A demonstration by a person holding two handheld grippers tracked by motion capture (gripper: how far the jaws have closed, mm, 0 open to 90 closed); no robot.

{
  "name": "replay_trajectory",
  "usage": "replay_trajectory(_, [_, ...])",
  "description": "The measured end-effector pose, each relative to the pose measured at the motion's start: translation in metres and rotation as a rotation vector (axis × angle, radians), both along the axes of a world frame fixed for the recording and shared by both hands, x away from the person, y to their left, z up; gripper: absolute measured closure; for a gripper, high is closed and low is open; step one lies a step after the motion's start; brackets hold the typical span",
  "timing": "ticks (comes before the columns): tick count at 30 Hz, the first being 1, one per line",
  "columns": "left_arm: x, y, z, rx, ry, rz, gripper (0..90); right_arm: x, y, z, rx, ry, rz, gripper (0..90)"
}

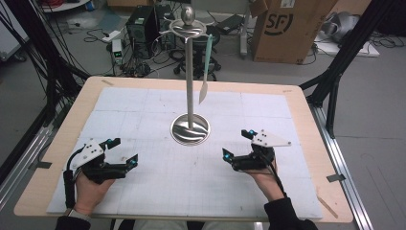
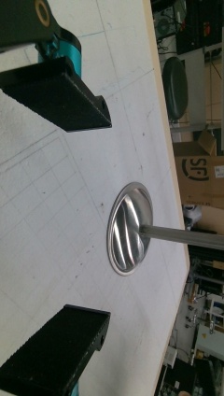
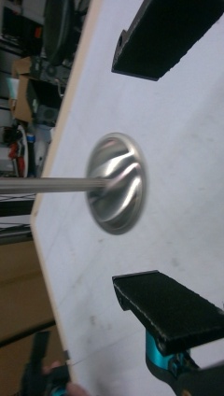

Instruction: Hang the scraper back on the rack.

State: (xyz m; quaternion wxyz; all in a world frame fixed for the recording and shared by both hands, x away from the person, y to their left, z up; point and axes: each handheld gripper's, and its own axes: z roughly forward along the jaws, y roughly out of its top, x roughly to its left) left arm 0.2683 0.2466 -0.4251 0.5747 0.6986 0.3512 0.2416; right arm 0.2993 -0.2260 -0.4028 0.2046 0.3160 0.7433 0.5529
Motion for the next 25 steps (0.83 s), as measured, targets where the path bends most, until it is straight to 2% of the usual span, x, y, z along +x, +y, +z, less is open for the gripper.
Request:
replay_trajectory(2, [0.000,0.000,0.000,0.000,0.000,0.000,7.9,-0.004,-0.007,-0.009,-0.018,0.017,-0.013,0.5])
replay_trajectory(4, [0.000,0.000,0.000,0.001,0.000,0.001,7.9,-0.007,-0.015,-0.014,-0.011,0.015,-0.038,0.5])
replay_trajectory(13, [0.000,0.000,0.000,-0.002,-0.003,-0.001,7.9,-0.024,-0.055,-0.020,0.025,0.010,-0.113,0.5])
replay_trajectory(14, [0.000,0.000,0.000,-0.002,-0.003,-0.002,7.9,-0.025,-0.058,-0.022,0.027,0.024,-0.126,0.5])
replay_trajectory(16, [0.000,0.000,0.000,-0.005,-0.003,0.000,7.9,-0.028,-0.066,-0.024,0.039,0.042,-0.144,0.5])
replay_trajectory(22, [0.000,0.000,0.000,-0.008,-0.005,-0.002,7.9,-0.032,-0.087,-0.027,0.093,0.022,-0.203,0.5])
replay_trajectory(25, [0.001,-0.001,0.000,-0.009,-0.007,-0.001,7.9,-0.031,-0.089,-0.030,0.120,0.027,-0.218,0.5])
